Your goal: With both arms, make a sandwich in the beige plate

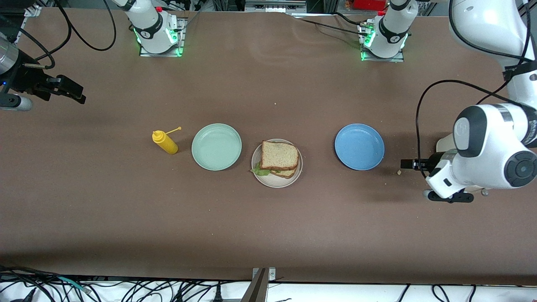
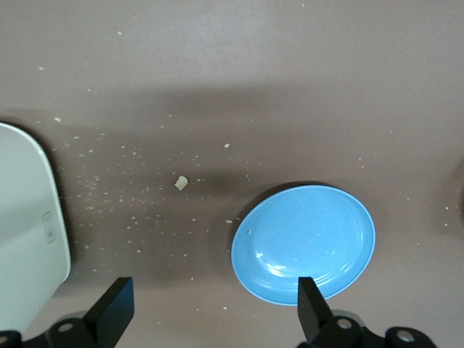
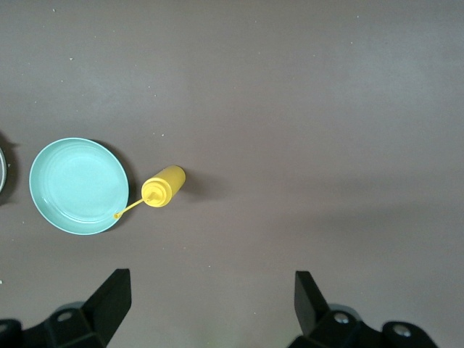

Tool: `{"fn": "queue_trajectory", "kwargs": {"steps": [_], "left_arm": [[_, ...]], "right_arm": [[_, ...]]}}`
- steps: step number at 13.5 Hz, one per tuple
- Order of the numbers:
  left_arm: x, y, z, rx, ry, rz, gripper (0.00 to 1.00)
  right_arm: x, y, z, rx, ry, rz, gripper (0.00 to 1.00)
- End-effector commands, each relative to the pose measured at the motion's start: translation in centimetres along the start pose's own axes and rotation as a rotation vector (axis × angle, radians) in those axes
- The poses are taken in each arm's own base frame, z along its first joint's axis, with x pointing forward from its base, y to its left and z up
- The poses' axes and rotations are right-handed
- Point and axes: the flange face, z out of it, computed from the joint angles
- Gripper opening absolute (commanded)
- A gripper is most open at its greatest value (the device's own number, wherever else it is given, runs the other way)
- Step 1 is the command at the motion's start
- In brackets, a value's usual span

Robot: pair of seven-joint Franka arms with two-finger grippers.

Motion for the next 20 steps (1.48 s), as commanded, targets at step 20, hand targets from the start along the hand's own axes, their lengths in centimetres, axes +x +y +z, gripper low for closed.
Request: {"fn": "queue_trajectory", "kwargs": {"steps": [20], "left_arm": [[-20.5, -4.0, -19.0, 0.066, 0.130, 0.008, 1.00]], "right_arm": [[0.6, -0.2, -0.2, -0.005, -0.007, -0.013, 1.00]]}}
